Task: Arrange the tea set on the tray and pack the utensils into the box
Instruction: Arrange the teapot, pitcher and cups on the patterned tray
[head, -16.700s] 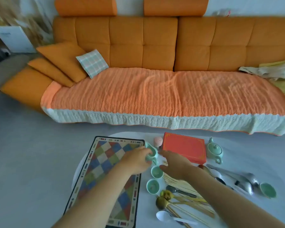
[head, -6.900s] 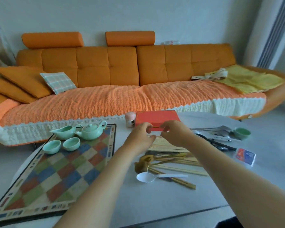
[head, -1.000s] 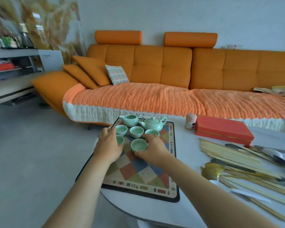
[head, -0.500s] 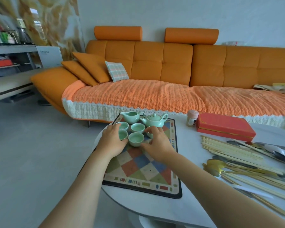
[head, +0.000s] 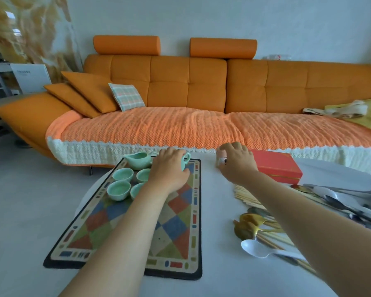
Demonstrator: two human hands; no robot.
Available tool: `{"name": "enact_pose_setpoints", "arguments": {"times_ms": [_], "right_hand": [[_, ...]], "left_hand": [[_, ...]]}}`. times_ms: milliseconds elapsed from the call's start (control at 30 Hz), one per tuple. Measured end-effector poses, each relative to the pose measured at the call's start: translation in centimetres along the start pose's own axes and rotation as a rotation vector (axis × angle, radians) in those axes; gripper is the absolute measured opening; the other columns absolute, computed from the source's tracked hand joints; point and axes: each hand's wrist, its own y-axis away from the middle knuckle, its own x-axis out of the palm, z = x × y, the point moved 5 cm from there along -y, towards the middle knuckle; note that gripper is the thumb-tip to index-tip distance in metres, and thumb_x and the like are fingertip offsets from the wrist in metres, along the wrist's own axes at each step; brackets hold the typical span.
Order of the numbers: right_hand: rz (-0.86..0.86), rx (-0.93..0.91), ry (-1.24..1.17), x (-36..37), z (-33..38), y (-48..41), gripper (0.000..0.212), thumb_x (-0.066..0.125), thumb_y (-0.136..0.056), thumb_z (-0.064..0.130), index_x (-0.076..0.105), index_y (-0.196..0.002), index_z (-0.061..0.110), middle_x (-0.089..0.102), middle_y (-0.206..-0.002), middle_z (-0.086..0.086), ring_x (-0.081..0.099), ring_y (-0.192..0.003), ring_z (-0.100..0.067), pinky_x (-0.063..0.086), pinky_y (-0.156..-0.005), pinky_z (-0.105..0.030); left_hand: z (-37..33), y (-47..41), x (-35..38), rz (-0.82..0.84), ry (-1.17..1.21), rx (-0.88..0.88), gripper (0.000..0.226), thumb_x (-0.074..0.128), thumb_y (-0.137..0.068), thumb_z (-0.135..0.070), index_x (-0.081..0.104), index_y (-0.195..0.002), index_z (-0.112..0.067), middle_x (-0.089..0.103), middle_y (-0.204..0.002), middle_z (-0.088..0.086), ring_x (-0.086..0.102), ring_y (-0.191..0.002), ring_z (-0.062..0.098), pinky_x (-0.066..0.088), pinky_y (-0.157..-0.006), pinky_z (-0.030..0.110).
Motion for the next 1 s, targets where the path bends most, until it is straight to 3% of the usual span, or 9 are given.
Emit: {"name": "enact_pose_setpoints", "arguments": {"times_ms": [167, 300, 467, 567, 633, 833, 933, 1000], "right_hand": [[0.122, -0.015, 0.17, 2.9, -2.3, -3.2, 0.053, 0.048, -0.089, 0.04, 0.037, -0.138, 0.024, 0.049, -0.133, -0.009, 0.04, -0.127, -0.032, 0.029, -0.109, -0.048], [0.091, 0.03, 0.099, 3.6, -2.0, -4.7, 0.032, 0.04, -0.094, 0.042, 0.042, -0.121, 0.026, 0.061, -0.103, -0.001, 0.051, -0.11, -0.028, 0.019, -0.108, -0.063], [0.005, -0.034, -0.067, 2.7, 0.1, -4.8, 0.028, 0.042, -0.095, 0.041, 0.043, -0.117, 0.023, 0.063, -0.095, 0.003, 0.053, -0.093, -0.023, 0.03, -0.091, -0.044], [0.097, -0.025, -0.423, 2.5, 2.2, -4.2, 0.03, 0.048, -0.094, 0.036, 0.042, -0.119, 0.021, 0.061, -0.089, 0.006, 0.058, -0.078, -0.016, 0.04, -0.07, -0.032], [0.139, -0.025, -0.53, 2.8, 3.3, -3.9, 0.036, 0.051, -0.093, 0.033, 0.042, -0.124, 0.018, 0.06, -0.087, 0.008, 0.058, -0.075, -0.011, 0.043, -0.059, -0.028], [0.17, 0.012, -0.585, 5.6, 4.2, -3.9, 0.054, 0.061, -0.088, 0.034, 0.046, -0.137, 0.017, 0.06, -0.116, -0.002, 0.061, -0.091, -0.017, 0.043, -0.062, -0.023], [0.14, 0.045, -0.629, 6.1, 4.3, -4.0, 0.06, 0.066, -0.086, 0.031, 0.043, -0.14, 0.018, 0.057, -0.115, 0.001, 0.061, -0.089, -0.015, 0.044, -0.058, -0.021], [0.12, 0.067, -0.632, 6.5, 4.3, -4.3, 0.064, 0.068, -0.086, 0.028, 0.04, -0.142, 0.017, 0.059, -0.118, -0.002, 0.061, -0.093, -0.017, 0.044, -0.063, -0.023]], "left_hand": [[1.3, -2.7, 2.1, 0.088, -0.151, -0.005, 0.057, 0.045, -0.096, -0.045, 0.035, -0.15, -0.029, 0.028, -0.157, -0.001, 0.024, -0.142, 0.025, 0.019, -0.116, 0.042], [2.4, -3.7, 3.1, 0.154, -0.166, -0.031, 0.049, 0.041, -0.099, -0.041, 0.038, -0.148, -0.036, 0.026, -0.16, -0.001, 0.026, -0.143, 0.025, 0.018, -0.116, 0.042], [3.7, -4.7, 3.5, 0.197, -0.086, -0.113, 0.05, 0.044, -0.094, -0.027, 0.046, -0.143, -0.037, 0.041, -0.149, -0.001, 0.038, -0.134, 0.025, 0.029, -0.11, 0.043], [3.7, -4.9, 3.9, 0.191, -0.068, -0.141, 0.05, 0.05, -0.089, -0.025, 0.051, -0.137, -0.036, 0.047, -0.141, 0.0, 0.04, -0.129, 0.027, 0.03, -0.107, 0.043], [3.6, -5.0, 3.8, 0.163, -0.09, -0.148, 0.049, 0.051, -0.088, -0.024, 0.054, -0.135, -0.035, 0.05, -0.138, 0.002, 0.041, -0.127, 0.029, 0.031, -0.105, 0.044], [3.8, -5.1, 3.7, 0.099, -0.118, -0.198, 0.043, 0.054, -0.092, -0.031, 0.054, -0.135, -0.028, 0.051, -0.135, 0.003, 0.041, -0.125, 0.029, 0.035, -0.102, 0.044], [4.0, -5.1, 3.6, 0.061, -0.144, -0.209, 0.043, 0.055, -0.093, -0.038, 0.054, -0.134, -0.028, 0.052, -0.135, 0.003, 0.041, -0.126, 0.03, 0.036, -0.1, 0.044], [3.9, -5.1, 3.7, 0.057, -0.153, -0.206, 0.043, 0.055, -0.093, -0.039, 0.054, -0.134, -0.029, 0.052, -0.135, 0.003, 0.041, -0.126, 0.03, 0.035, -0.1, 0.045]]}}
